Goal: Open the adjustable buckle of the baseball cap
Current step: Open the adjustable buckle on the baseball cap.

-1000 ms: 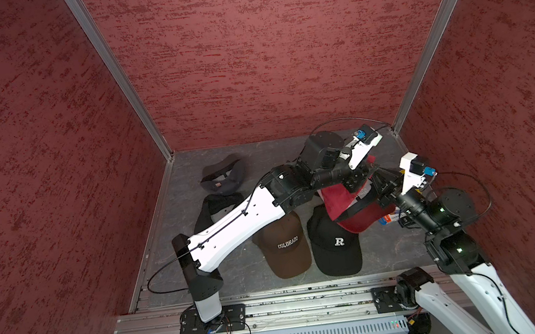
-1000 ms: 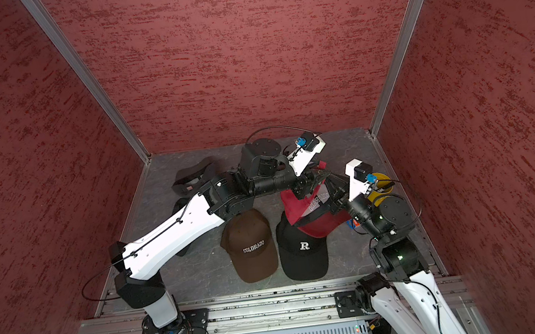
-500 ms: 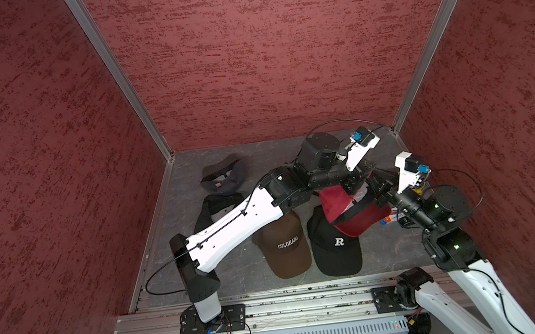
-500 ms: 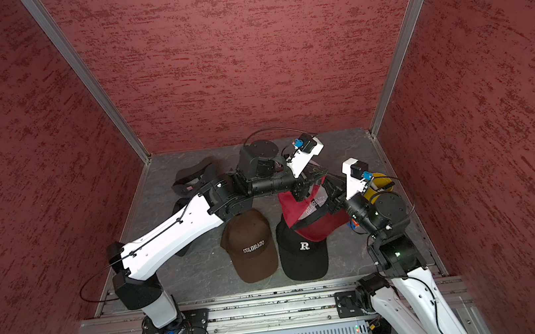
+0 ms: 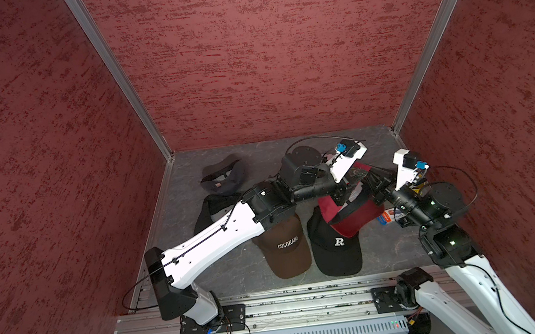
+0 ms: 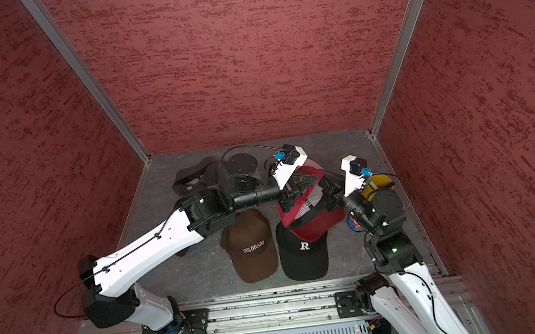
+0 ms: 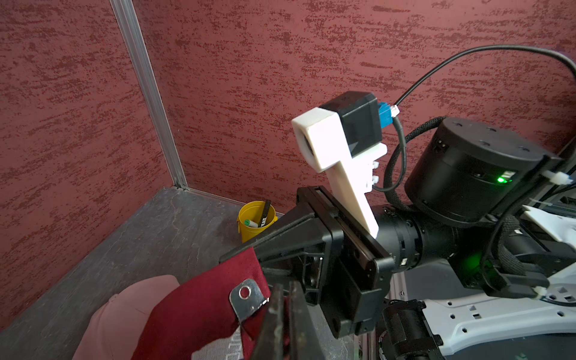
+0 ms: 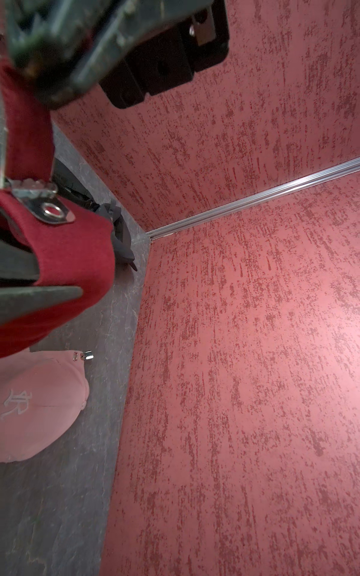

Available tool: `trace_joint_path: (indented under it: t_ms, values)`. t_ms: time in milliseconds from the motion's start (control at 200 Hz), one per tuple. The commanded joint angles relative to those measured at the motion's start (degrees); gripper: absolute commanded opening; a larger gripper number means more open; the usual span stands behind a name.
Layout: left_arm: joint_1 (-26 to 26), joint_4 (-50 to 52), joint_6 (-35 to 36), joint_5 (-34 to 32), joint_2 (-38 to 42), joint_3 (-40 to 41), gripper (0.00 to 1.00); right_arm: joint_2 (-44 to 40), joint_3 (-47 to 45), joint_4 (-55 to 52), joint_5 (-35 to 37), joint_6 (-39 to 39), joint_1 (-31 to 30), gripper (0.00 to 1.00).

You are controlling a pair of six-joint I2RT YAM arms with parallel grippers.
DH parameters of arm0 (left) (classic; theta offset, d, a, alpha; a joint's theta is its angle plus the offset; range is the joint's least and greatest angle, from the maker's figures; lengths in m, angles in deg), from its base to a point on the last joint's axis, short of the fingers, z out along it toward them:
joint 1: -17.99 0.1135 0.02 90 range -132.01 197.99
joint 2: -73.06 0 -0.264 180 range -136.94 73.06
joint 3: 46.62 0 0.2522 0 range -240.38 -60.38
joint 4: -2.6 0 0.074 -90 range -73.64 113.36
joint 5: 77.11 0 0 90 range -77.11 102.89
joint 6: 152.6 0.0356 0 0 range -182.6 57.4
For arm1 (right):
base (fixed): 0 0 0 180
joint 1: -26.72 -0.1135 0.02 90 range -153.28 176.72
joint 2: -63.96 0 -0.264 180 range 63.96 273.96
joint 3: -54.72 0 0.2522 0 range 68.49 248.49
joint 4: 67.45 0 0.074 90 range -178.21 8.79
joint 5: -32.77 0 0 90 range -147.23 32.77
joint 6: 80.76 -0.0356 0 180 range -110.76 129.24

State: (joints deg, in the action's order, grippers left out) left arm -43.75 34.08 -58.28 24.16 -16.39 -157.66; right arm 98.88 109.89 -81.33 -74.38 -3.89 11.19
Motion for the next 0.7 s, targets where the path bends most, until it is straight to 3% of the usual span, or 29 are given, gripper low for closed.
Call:
trace_joint_path:
  t_ms: [0, 160, 260, 316, 516, 696]
  values:
    - [-0.8, -1.9, -0.3, 0.3, 0.6, 0.4, 0.0, 0.3, 0.4, 2.7, 0.2, -1.7, 0.1, 0.0]
    - [-1.9, -0.5, 0.6, -1.7, 0.4, 0.4, 0.01, 0.2, 0.4, 2.7, 0.1, -2.4, 0.1, 0.0]
    - [-2.3, -1.0, 1.0, -3.4, 1.4, 1.2, 0.37, 0.0, 0.3, 2.5, 0.0, -2.7, 0.1, 0.0]
    - [-2.5, -1.6, 1.3, -4.9, 2.4, 1.9, 0.46, 0.0, 0.4, 2.6, -0.2, -2.7, 0.1, 0.0]
    - [-2.7, -4.3, 2.5, -9.1, 8.0, 5.5, 0.54, 0.5, 0.9, 2.0, -0.7, -2.2, 0.1, 0.0]
    - [-2.5, -4.6, 2.4, -11.2, 11.2, 9.9, 0.5, 0.9, 1.7, 1.9, -1.1, -1.7, 0.1, 0.0]
